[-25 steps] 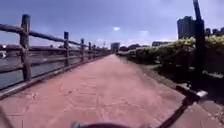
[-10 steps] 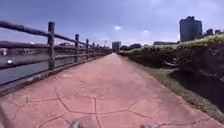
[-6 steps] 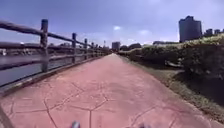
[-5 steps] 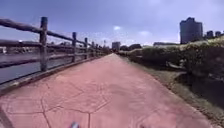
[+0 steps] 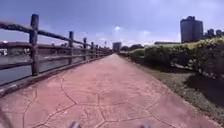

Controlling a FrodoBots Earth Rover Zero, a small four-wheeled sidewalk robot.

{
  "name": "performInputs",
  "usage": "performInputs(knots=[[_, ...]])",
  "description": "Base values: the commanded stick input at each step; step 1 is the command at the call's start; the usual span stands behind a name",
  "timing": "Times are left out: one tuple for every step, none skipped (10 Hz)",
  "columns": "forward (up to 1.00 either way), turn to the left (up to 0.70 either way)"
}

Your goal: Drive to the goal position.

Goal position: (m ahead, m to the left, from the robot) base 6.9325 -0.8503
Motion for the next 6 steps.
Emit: performInputs(knots=[[0.70,0.00],[0.70,0.00],[0.70,0.00],[0.70,0.00],[0.70,0.00],[0.70,0.00]])
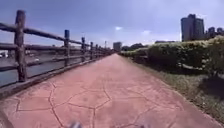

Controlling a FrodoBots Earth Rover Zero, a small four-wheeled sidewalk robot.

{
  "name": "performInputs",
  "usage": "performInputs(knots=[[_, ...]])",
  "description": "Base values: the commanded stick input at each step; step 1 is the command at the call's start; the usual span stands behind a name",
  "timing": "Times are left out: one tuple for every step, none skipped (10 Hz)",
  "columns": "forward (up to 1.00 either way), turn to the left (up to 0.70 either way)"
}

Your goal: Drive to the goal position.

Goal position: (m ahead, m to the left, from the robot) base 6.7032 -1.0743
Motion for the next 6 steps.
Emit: performInputs(knots=[[0.70,0.00],[0.70,0.00],[0.70,0.00],[0.70,0.00],[0.70,0.00],[0.70,0.00]])
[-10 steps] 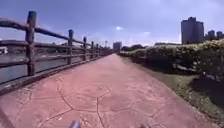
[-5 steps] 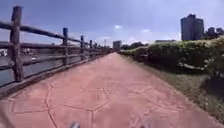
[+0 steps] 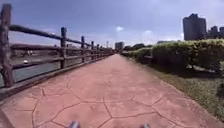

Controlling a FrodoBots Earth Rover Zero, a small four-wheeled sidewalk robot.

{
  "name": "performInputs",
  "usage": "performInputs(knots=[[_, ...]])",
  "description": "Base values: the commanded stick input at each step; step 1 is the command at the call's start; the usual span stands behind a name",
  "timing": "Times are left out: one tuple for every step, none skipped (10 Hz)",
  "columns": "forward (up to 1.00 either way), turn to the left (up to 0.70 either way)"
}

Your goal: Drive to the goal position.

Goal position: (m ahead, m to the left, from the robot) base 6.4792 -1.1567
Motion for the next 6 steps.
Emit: performInputs(knots=[[0.70,0.00],[0.70,0.00],[0.70,0.00],[0.70,0.00],[0.70,0.00],[0.70,0.00]])
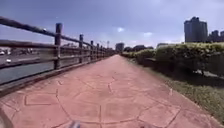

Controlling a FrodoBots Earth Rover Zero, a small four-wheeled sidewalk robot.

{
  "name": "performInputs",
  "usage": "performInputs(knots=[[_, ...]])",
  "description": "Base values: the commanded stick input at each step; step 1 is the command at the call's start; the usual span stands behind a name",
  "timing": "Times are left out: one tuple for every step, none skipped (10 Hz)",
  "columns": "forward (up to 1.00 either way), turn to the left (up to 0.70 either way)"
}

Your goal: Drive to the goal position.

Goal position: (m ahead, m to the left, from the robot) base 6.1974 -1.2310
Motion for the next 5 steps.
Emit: performInputs(knots=[[0.70,0.00],[0.70,0.00],[0.70,0.00],[0.70,0.00],[0.70,0.00]])
